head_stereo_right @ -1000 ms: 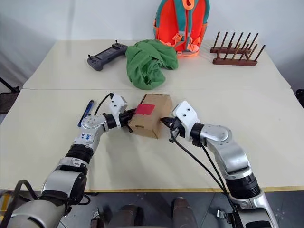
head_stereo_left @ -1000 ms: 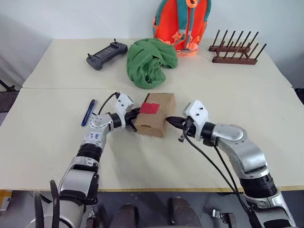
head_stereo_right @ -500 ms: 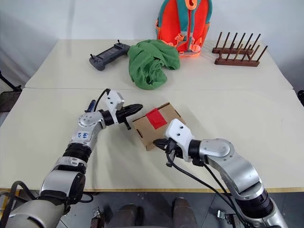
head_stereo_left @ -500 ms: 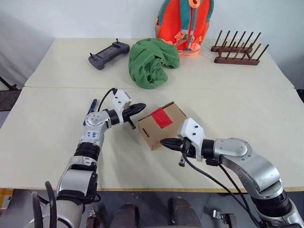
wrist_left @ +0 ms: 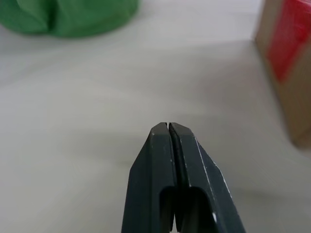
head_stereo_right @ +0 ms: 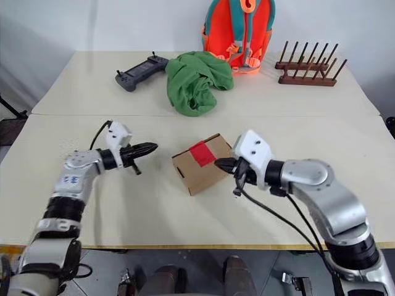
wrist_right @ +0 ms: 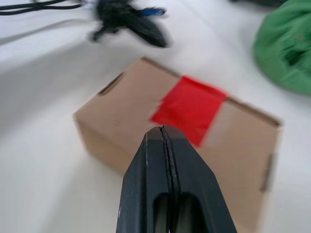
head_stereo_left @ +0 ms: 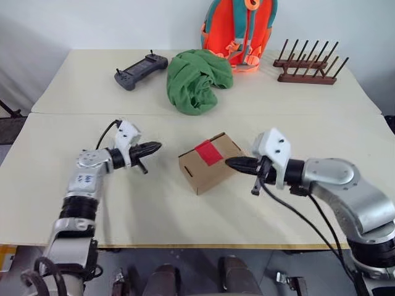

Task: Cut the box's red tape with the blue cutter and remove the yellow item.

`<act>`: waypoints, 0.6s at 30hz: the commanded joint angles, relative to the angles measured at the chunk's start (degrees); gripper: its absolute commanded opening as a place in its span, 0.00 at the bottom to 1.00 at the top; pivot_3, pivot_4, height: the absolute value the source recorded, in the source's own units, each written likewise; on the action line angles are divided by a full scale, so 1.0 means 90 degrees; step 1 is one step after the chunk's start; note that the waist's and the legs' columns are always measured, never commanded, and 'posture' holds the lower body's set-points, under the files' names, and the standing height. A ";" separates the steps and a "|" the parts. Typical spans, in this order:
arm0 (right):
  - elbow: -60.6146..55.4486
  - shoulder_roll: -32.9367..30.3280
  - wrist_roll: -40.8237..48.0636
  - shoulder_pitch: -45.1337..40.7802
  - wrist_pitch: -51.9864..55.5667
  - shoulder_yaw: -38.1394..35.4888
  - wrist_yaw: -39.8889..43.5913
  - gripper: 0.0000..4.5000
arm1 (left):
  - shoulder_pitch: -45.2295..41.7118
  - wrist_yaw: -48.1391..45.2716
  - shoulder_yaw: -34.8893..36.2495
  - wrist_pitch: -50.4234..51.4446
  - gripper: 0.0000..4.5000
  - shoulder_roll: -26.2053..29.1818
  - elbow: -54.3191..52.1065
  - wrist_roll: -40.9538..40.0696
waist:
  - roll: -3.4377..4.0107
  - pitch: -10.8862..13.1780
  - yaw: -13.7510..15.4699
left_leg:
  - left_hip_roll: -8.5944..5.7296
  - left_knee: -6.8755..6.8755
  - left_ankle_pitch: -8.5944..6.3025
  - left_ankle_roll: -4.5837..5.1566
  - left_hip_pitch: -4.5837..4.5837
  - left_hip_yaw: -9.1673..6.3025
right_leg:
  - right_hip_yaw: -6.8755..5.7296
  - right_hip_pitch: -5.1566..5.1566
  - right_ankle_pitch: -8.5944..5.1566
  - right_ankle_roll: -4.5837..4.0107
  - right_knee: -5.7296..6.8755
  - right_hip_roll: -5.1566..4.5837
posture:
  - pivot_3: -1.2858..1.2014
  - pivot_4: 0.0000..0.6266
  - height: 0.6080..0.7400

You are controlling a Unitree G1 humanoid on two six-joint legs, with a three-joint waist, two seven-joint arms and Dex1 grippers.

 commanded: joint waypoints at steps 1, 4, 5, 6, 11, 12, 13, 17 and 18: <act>0.1410 -0.0188 -0.0499 -0.0566 -0.1041 -0.0212 0.0145 0.00 | 0.0848 -0.0584 0.0070 0.1672 0.01 0.0702 -0.1824 -0.0742 | 0.0000 0.0000 -0.0076 | 0.0001 -0.0003 0.0000 0.0000 0.0000 0.0004 | 0.0005 0.0001 0.0004 0.0000 0.0003 0.0000 | 0.52 0.24 1.00; 0.2993 -0.0058 -0.1016 -0.1120 -0.2092 0.0075 0.0300 0.00 | 0.1448 -0.0494 0.0133 0.2814 0.01 0.0857 -0.2974 -0.1385 | 0.0003 0.0002 -0.0035 | 0.0001 -0.0004 -0.0001 0.0006 0.0005 0.0007 | 0.0007 0.0003 0.0007 0.0001 -0.0010 -0.0009 | 0.52 0.24 1.00; 0.3353 -0.0002 -0.1113 -0.1248 -0.2326 0.0143 0.0376 0.00 | 0.1549 -0.0462 0.0114 0.3039 0.01 0.0866 -0.3208 -0.1499 | 0.0003 0.0003 -0.0008 | 0.0001 -0.0004 0.0000 0.0008 0.0003 0.0005 | 0.0005 0.0005 0.0007 0.0001 -0.0009 -0.0011 | 0.52 0.24 1.00; 0.3707 0.0059 -0.1228 -0.1375 -0.2554 0.0215 0.0431 0.00 | 0.1643 -0.0431 0.0072 0.3203 0.01 0.0871 -0.3411 -0.1573 | 0.0004 0.0003 0.0003 | 0.0003 -0.0003 0.0000 0.0008 0.0004 0.0005 | 0.0005 0.0005 0.0007 0.0001 -0.0008 -0.0010 | 0.52 0.24 1.00; 0.5154 0.0364 -0.1772 -0.1866 -0.3500 0.0602 0.0690 0.00 | 0.1865 0.0005 -0.0111 0.3618 0.01 0.0522 -0.3955 -0.1781 | 0.0006 0.0004 -0.0013 | -0.0001 -0.0002 0.0001 0.0009 0.0003 0.0011 | 0.0008 0.0004 0.0008 0.0002 -0.0007 -0.0009 | 0.52 0.24 1.00; 0.5298 0.0411 -0.1847 -0.1882 -0.3584 0.0665 0.0746 0.00 | 0.1880 0.0145 -0.0123 0.3580 0.01 0.0367 -0.4037 -0.1784 | 0.0006 0.0004 -0.0017 | 0.0000 -0.0002 0.0001 0.0009 0.0003 0.0011 | 0.0007 0.0004 0.0008 0.0002 -0.0007 -0.0007 | 0.52 0.24 1.00; 0.5337 0.0436 -0.1875 -0.1844 -0.3625 0.0719 0.0846 0.00 | 0.1868 0.0329 -0.0115 0.3456 0.01 0.0156 -0.4057 -0.1756 | 0.0006 0.0004 -0.0019 | 0.0000 -0.0002 0.0001 0.0009 0.0003 0.0011 | 0.0006 0.0004 0.0008 0.0002 -0.0008 -0.0006 | 0.52 0.24 1.00; 0.5149 0.0457 -0.1799 -0.1633 -0.3500 0.0753 0.1156 0.00 | 0.1829 0.0711 -0.0270 0.3091 0.01 -0.0265 -0.3988 -0.1518 | 0.0006 0.0004 -0.0013 | 0.0002 -0.0001 0.0001 0.0008 0.0003 0.0010 | 0.0004 0.0003 0.0009 0.0003 -0.0007 -0.0004 | 0.52 0.24 1.00; 0.5021 0.0438 -0.1769 -0.1548 -0.3439 0.0748 0.1225 0.00 | 0.1792 0.0789 -0.0335 0.2977 0.01 -0.0354 -0.3911 -0.1448 | 0.0006 0.0004 -0.0012 | 0.0001 0.0000 0.0001 0.0008 0.0002 0.0010 | 0.0003 0.0003 0.0009 0.0003 -0.0007 -0.0005 | 0.52 0.24 1.00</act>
